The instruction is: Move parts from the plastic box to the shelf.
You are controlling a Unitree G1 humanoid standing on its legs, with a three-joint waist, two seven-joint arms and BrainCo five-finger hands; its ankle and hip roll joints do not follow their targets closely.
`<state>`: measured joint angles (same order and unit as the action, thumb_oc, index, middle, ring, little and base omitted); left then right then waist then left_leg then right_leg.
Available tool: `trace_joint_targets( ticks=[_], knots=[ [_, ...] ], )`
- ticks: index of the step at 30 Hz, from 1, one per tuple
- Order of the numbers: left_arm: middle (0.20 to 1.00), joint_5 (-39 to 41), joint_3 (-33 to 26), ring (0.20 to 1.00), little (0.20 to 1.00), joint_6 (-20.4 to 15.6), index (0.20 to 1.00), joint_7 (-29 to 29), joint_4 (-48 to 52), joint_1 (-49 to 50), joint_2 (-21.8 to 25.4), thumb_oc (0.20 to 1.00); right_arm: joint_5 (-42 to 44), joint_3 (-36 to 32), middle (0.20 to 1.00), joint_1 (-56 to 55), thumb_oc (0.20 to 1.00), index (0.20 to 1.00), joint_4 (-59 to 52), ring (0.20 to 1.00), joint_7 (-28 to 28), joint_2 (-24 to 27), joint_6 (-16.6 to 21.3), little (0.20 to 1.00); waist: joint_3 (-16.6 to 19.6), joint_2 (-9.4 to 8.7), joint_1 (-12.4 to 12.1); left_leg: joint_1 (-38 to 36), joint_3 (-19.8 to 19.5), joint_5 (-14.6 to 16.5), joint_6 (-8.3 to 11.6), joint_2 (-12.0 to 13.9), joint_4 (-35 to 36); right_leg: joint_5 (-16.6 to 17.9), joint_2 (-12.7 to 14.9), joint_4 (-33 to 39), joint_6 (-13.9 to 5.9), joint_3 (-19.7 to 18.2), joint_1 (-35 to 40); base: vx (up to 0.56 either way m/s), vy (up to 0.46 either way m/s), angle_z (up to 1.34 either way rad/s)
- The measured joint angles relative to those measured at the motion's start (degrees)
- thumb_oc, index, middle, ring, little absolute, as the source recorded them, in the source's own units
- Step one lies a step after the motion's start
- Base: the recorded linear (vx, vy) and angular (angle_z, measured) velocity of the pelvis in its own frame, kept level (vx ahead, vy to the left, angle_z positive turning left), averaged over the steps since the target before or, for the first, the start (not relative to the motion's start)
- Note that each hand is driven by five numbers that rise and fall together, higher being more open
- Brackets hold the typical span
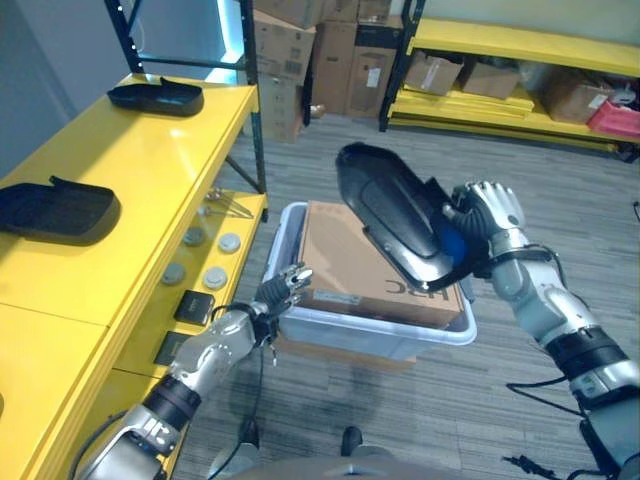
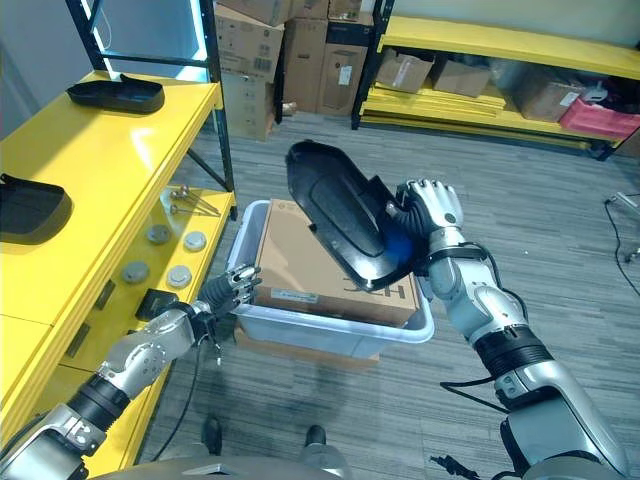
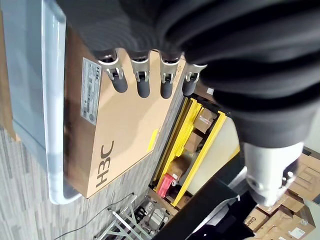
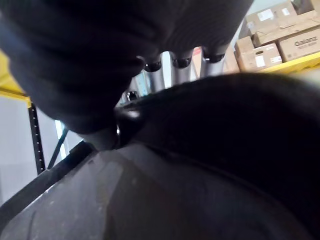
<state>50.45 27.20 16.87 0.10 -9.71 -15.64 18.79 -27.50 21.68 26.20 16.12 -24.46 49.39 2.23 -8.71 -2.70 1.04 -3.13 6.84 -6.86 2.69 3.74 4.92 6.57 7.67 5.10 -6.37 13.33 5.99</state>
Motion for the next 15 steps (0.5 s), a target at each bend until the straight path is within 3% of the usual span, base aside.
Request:
trace_joint_targets(
  ticks=[7,15],
  knots=[
    [1.000,3.45,-0.01,1.000,1.000,0.07,1.000,1.01,0.13,-2.91,-1.56,1.000,-1.66,0.17,0.200,0.26,0.200,0.200,-1.90,0.200,-0.09,-0.35,2.54,0.200,0.07,0.05,-0.03,-0.07,0.08,-0.01,-0.03,-0.01,-0.01,0.07,0.01,0.00,0.02,-0.16,-0.01,0.00,0.005,-0.01],
    [1.000,7.35,0.11,1.000,1.000,-1.58,1.000,2.09,0.16,-5.35,-4.81,1.000,-2.16,7.52,0.200,3.25,0.200,0.200,-1.46,0.200,-0.01,-5.91,5.30,0.200,0.13,0.02,-0.63,-0.30,-0.02,-0.01,-0.03,-0.11,-0.01,0.14,-0.03,-0.01,0.02,-0.13,0.13,0.00,0.013,-0.01]
  ],
)
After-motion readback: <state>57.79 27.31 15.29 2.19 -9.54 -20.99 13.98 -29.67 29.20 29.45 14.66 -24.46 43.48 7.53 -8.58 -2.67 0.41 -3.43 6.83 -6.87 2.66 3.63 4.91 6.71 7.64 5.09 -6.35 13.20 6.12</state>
